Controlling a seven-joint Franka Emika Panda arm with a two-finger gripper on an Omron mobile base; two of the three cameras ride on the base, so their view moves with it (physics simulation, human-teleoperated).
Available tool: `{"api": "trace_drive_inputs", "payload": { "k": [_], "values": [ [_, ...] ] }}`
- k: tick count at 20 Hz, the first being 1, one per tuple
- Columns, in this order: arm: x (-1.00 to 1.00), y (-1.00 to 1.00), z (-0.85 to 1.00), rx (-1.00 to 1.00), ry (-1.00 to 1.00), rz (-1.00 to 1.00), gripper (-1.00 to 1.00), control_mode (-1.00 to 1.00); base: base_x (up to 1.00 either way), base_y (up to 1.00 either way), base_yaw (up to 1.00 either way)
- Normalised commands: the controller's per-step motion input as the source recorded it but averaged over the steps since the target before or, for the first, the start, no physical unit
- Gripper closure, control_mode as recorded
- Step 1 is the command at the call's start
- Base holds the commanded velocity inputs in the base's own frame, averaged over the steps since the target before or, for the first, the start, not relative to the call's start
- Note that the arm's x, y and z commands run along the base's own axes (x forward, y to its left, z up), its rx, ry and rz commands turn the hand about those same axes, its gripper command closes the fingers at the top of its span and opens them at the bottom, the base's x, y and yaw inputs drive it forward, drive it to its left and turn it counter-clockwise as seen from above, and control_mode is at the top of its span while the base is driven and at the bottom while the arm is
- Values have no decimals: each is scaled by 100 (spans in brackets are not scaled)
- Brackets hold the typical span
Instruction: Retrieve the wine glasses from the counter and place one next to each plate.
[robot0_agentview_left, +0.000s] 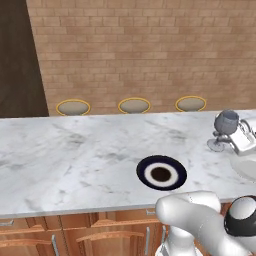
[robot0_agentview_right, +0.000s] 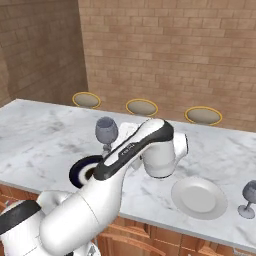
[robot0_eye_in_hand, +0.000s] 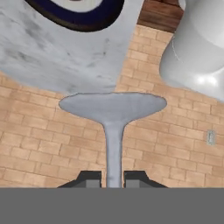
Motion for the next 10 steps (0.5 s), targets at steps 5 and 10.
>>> {"api": "trace_drive_inputs", "payload": {
  "k": [5,10],
  "values": [
    [28,0,-30,-4,10,1,100,-100,0,0,0],
    [10,0,-51,0,4,0,100,-100,0,0,0]
  ]
}}
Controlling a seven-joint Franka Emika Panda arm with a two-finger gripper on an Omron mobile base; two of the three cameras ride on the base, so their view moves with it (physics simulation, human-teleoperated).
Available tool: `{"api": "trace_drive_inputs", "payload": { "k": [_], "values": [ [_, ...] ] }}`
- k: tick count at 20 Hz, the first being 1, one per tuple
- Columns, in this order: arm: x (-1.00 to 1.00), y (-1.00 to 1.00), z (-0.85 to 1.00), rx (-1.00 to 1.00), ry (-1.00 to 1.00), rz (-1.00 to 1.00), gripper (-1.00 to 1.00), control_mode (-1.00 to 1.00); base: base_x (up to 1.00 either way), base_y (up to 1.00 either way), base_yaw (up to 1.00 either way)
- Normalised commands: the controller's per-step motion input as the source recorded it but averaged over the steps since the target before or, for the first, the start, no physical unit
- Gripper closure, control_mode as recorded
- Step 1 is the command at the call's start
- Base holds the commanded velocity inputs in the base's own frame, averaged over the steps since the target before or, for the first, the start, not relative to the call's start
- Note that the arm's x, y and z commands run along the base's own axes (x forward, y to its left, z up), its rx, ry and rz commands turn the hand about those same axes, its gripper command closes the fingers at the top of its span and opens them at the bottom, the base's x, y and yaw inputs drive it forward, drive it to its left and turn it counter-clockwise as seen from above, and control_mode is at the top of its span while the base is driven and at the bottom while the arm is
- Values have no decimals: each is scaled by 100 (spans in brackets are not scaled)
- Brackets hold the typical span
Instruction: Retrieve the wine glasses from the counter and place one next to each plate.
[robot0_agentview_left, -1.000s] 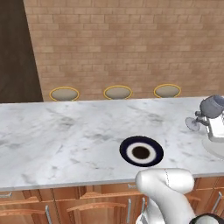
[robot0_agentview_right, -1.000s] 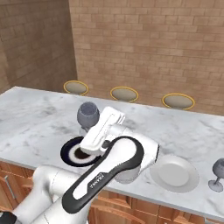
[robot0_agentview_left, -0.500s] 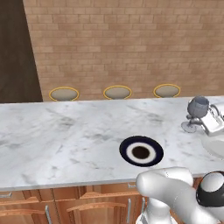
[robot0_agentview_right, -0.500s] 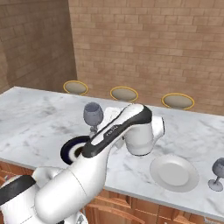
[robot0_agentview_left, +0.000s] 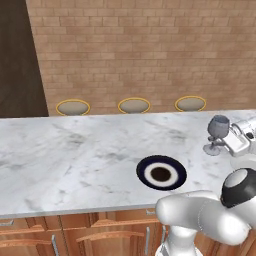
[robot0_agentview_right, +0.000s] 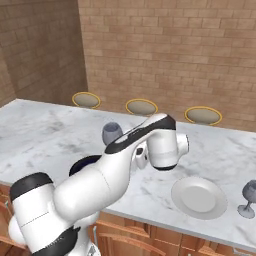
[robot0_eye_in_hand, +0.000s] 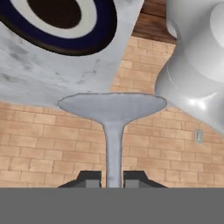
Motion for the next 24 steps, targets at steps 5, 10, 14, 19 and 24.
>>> {"api": "trace_drive_inputs", "payload": {
  "k": [5,10,14,19,24],
  "values": [
    [3,0,-46,0,0,-2,100,-100,0,0,0],
    [3,0,-54,0,0,-2,100,-100,0,0,0],
    [20,0,-53,0,0,-3,100,-100,0,0,0],
    [37,0,-35,0,0,-3,100,-100,0,0,0],
    [32,0,-30,0,0,-3,100,-100,0,0,0]
  ]
}}
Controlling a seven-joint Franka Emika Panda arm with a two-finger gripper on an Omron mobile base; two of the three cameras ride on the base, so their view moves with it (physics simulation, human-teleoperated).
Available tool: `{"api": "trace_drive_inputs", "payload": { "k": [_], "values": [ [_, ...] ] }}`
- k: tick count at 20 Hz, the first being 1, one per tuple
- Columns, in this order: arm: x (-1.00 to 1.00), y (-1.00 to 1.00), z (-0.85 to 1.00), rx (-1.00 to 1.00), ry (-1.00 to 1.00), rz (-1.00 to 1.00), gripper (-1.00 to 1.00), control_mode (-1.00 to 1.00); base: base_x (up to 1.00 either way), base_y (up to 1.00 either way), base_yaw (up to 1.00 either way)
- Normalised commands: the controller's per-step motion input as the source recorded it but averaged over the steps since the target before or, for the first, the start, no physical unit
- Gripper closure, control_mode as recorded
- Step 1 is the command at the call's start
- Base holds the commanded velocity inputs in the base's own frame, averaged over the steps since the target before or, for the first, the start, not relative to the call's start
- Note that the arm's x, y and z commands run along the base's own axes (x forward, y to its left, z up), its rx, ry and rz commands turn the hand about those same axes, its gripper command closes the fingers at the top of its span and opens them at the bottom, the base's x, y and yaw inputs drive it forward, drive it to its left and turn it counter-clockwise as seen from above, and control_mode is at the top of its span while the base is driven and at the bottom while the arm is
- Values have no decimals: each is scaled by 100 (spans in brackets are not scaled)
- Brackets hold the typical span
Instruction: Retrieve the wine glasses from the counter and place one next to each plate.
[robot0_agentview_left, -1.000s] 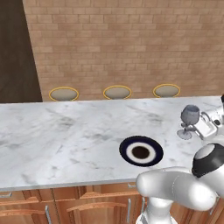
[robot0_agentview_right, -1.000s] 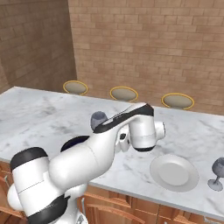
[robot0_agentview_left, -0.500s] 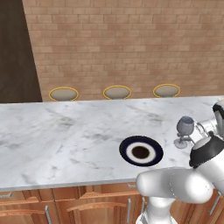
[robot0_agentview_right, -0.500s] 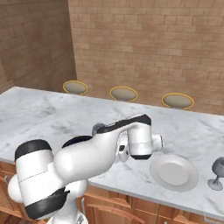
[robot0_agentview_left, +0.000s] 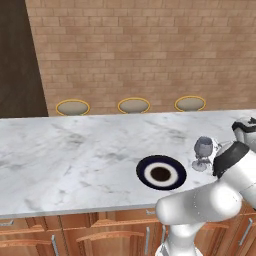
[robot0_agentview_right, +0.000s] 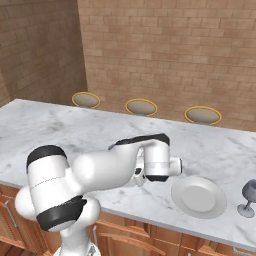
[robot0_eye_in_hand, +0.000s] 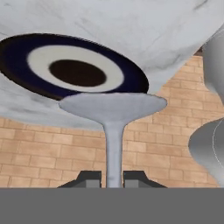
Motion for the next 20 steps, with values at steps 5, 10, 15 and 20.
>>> {"api": "trace_drive_inputs", "payload": {
  "k": [5,10,15,20],
  "values": [
    [15,0,-18,0,0,-1,100,-100,0,0,0],
    [10,0,-14,0,0,0,100,-100,0,0,0],
    [11,0,-19,0,0,0,100,-100,0,0,0],
    [11,-2,-20,0,0,0,100,-100,0,0,0]
  ]
}}
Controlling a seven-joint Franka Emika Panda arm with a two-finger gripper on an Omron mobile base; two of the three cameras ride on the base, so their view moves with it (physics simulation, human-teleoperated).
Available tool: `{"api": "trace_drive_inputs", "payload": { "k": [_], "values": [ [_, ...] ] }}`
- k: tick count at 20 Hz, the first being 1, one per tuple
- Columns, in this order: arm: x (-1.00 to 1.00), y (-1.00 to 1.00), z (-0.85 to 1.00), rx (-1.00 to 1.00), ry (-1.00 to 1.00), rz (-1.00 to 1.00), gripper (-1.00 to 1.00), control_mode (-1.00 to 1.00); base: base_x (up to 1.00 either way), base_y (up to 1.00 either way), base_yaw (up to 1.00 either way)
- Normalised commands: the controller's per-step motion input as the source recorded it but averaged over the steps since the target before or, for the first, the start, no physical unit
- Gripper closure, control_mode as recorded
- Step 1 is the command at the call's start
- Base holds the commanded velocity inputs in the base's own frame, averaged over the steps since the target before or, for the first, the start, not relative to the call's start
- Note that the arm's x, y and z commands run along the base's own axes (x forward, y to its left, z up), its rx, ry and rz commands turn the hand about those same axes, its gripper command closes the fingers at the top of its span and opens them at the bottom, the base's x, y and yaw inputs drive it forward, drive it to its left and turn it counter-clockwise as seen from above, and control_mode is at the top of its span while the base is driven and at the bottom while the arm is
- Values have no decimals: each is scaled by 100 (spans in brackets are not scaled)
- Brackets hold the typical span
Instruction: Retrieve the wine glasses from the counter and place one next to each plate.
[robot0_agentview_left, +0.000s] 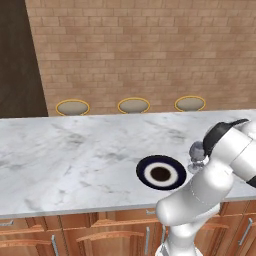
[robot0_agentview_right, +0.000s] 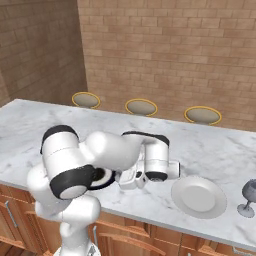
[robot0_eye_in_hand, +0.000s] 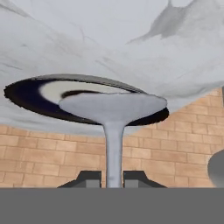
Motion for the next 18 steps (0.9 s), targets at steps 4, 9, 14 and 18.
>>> {"api": "trace_drive_inputs", "payload": {
  "k": [4,9,14,18],
  "values": [
    [9,-10,-16,0,0,0,100,-100,0,0,0],
    [11,-9,-17,0,0,0,100,-100,0,0,0],
    [5,-4,-28,0,0,0,100,-100,0,0,0],
    [5,-4,-32,0,0,0,100,-100,0,0,0]
  ]
}}
